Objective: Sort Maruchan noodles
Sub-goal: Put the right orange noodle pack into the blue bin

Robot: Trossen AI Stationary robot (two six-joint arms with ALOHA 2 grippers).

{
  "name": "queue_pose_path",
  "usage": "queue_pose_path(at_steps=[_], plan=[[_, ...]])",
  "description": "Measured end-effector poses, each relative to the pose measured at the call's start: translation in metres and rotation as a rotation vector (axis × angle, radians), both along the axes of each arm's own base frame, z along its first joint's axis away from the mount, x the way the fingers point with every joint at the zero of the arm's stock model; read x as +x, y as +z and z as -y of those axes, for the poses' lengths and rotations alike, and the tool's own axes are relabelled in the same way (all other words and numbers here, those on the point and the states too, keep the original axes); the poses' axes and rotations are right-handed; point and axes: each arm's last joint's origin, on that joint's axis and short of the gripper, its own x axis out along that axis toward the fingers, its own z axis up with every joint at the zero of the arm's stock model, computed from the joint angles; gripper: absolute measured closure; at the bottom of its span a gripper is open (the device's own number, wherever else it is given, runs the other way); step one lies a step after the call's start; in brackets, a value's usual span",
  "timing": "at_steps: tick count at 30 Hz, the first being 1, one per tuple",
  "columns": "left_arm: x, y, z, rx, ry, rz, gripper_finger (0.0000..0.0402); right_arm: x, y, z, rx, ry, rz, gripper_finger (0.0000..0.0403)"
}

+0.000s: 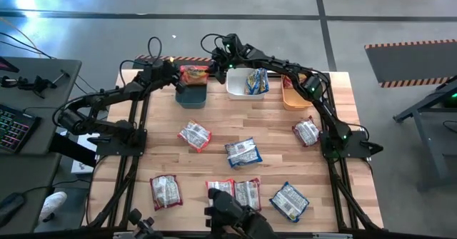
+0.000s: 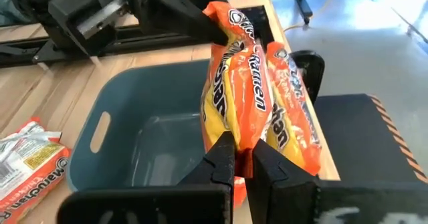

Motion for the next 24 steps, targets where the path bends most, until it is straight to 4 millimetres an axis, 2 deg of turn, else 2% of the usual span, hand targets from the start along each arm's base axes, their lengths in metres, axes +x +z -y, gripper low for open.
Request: queue_pose_path(at_steps=[6,16,21,24], plan=[[0.003,0.004,0.003,0.054,0.028,-0.042,0.0302,0.002,-0.005,-0.005,-0.014,-0.005,-0.042,0.0403],[0.001,0.022,0.014,0.114,0.025,-0.008,0.0280,0.010,-0.010,-0.015,-0.061,-0.025,-0.078,0.0396],[0.001,0.015,0.015,0.053,0.028,-0.029,0.0288,0.012,-0.010,-0.018,-0.104,-0.033,-0.093,0.0362],[0.004,0.004,0.013,0.002,0.021,-0.060,0.0306,0.012,-0.010,-0.018,-0.110,-0.031,-0.092,0.0360]])
